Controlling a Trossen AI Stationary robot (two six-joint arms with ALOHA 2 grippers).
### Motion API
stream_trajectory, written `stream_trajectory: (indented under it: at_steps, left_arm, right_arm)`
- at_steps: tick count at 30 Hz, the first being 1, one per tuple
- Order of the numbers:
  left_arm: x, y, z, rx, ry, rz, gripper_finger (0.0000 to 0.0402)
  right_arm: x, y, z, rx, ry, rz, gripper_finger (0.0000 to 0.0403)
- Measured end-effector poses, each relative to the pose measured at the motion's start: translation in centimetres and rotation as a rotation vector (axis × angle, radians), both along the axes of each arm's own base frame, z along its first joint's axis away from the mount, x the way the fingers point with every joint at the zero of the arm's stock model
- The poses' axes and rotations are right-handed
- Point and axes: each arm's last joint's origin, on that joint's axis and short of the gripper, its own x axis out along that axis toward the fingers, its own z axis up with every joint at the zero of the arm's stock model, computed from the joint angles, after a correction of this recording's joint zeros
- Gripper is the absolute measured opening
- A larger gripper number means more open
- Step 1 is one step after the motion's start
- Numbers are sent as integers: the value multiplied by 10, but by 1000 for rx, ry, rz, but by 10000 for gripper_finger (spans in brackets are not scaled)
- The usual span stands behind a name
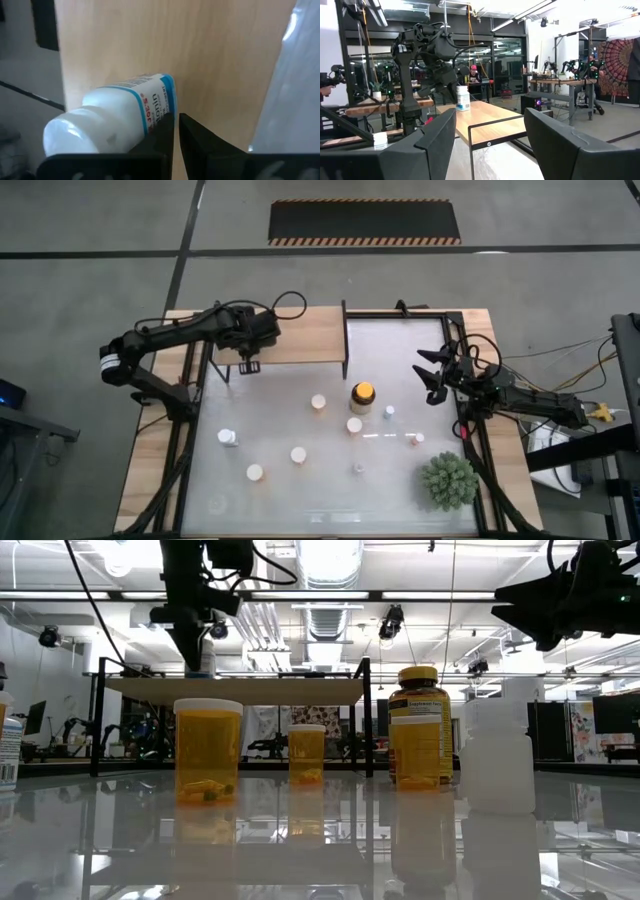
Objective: Pick and place medicine bottles onto shelf by color
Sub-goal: Put the top white-blue medicine bottle on the shelf, then put the yellow medicine bottle on the shelf
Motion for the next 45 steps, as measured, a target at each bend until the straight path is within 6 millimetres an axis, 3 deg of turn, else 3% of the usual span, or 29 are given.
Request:
stream_trajectory:
  at_steps: [18,32,39,45]
  left_arm:
    - [-4,24,3,74,-42,64,11]
    - [-6,28,3,77,-36,69,11]
    - [-4,8,21,82,-129,74,11]
    - [-4,-36,39,50,-394,59,9]
  right_arm:
    - [0,0,0,-18,10,-5,226]
    - [0,0,0,-14,8,-4,226]
    - [-2,0,5,6,-64,8,226]
    - [0,1,11,-11,-117,43,226]
